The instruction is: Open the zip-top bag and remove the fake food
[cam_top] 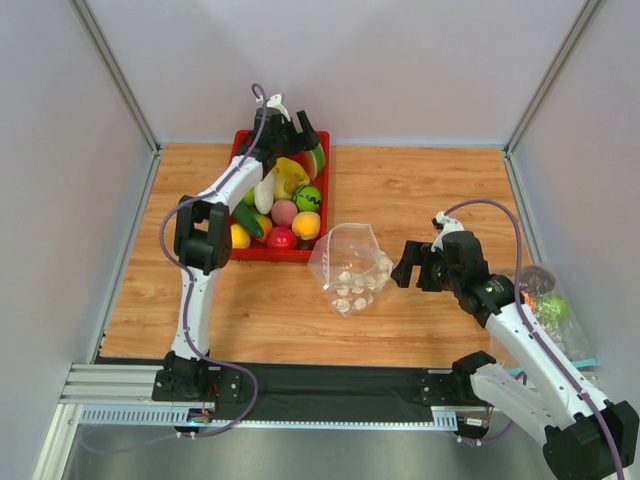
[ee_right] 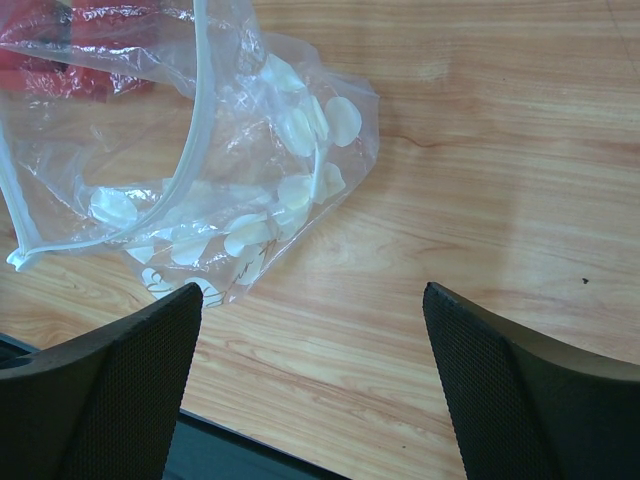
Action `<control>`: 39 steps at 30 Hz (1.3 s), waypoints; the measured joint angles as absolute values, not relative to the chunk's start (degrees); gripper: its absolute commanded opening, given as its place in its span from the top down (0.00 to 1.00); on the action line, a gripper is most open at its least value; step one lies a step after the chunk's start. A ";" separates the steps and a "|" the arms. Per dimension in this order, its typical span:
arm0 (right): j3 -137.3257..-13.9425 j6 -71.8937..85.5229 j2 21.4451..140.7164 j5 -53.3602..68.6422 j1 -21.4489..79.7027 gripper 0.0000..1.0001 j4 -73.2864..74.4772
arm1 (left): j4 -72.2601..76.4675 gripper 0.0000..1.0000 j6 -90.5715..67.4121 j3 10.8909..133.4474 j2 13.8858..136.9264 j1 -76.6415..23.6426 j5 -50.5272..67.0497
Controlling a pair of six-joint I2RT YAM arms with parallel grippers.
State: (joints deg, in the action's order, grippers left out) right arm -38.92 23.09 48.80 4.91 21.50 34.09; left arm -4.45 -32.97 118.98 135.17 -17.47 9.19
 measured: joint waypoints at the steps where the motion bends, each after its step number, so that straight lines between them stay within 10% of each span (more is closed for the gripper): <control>1: -38.92 23.09 48.80 4.91 21.50 0.07 34.09 | -4.62 0.01 -32.97 118.87 135.20 -17.41 9.32; 14: -38.94 22.98 48.82 4.84 21.50 0.07 34.11 | -3.99 0.01 -30.04 103.48 126.76 -17.45 9.54; 39: -54.22 20.97 59.96 3.86 12.93 0.02 27.90 | -23.75 0.01 -16.73 71.20 70.98 -19.25 -1.63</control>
State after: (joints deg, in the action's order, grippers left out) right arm -54.22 20.97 59.96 3.86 12.93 27.90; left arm -23.75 -16.73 71.20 70.98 -19.25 -1.63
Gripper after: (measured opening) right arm 0.971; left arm 0.992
